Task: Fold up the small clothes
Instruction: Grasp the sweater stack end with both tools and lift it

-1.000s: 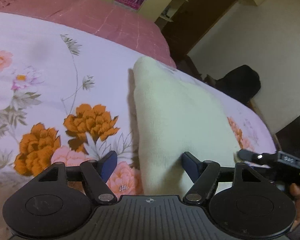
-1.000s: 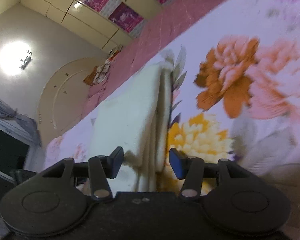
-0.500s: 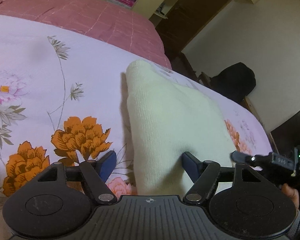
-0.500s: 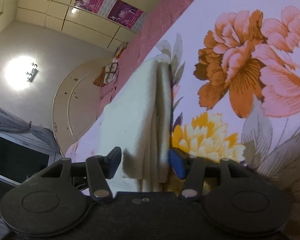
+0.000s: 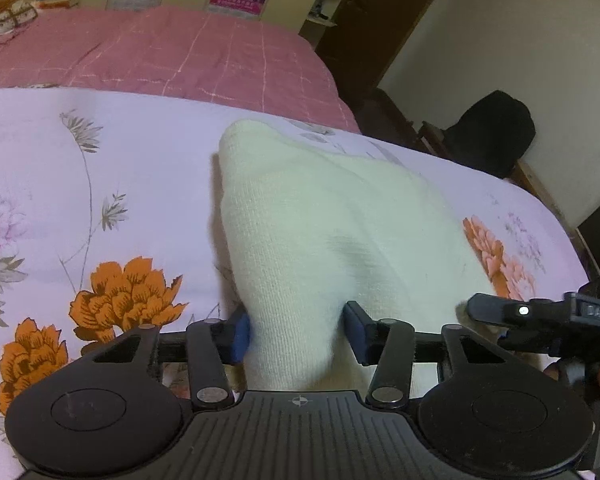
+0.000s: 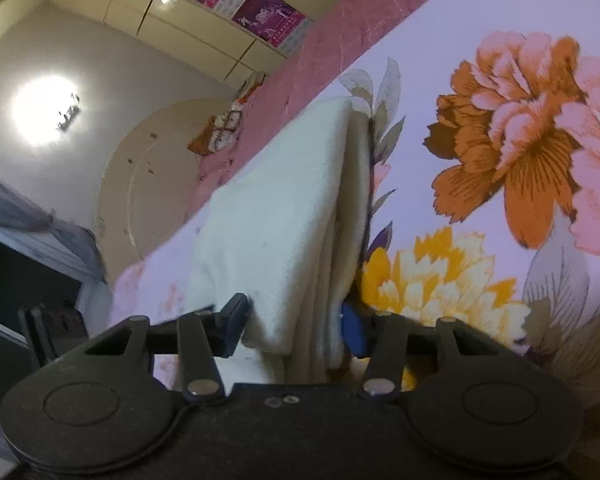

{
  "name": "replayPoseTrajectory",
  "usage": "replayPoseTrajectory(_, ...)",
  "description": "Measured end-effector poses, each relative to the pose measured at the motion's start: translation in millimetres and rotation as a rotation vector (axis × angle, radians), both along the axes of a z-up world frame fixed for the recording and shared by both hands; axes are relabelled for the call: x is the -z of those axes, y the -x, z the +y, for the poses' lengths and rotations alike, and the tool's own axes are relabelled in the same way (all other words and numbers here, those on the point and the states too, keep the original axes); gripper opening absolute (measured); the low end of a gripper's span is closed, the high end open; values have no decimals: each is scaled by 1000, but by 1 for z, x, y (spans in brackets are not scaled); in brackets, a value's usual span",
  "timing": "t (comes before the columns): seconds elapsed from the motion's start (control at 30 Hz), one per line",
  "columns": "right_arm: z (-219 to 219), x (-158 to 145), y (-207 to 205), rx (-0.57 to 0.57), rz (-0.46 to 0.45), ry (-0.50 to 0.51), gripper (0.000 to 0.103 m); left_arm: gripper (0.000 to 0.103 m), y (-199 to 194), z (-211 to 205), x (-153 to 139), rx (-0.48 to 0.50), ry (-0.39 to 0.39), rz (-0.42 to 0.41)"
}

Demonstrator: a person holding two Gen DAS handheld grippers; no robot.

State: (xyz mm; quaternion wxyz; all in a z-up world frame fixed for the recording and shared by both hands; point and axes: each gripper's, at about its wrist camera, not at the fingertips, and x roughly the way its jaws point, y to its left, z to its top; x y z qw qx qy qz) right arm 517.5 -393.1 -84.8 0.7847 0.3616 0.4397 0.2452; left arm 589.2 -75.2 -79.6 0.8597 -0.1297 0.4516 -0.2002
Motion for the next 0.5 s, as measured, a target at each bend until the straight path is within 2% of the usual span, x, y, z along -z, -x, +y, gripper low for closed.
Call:
replayPoseTrajectory(0.03, -2, 1, 2, 0, -1, -13, 58, 48, 1, 1, 1, -5, 6, 0)
replayPoseTrajectory(0.1, 0, 4, 3, 4, -1, -10, 58, 48, 1, 1, 1, -12, 5, -9)
replayPoseTrajectory(0.17, 6, 1, 3, 7, -9, 56, 46, 47, 5, -2, -1, -16, -16, -32)
replayPoseTrajectory(0.23, 14, -4, 4, 18, -23, 119, 33, 41, 9, -6, -6, -17, -41, -58)
replayPoseTrajectory(0.3, 23, -13, 10, 18, -71, 180, 30, 34, 15, -8, -14, -14, -68, -87)
replayPoseTrajectory(0.4, 32, -27, 21, 14, -140, 240, 28, 32, 24, -10, -27, -5, -99, -126)
replayPoseTrajectory(0.5, 40, -41, 27, 14, -175, 248, 27, 32, 34, -5, -43, 2, -119, -156)
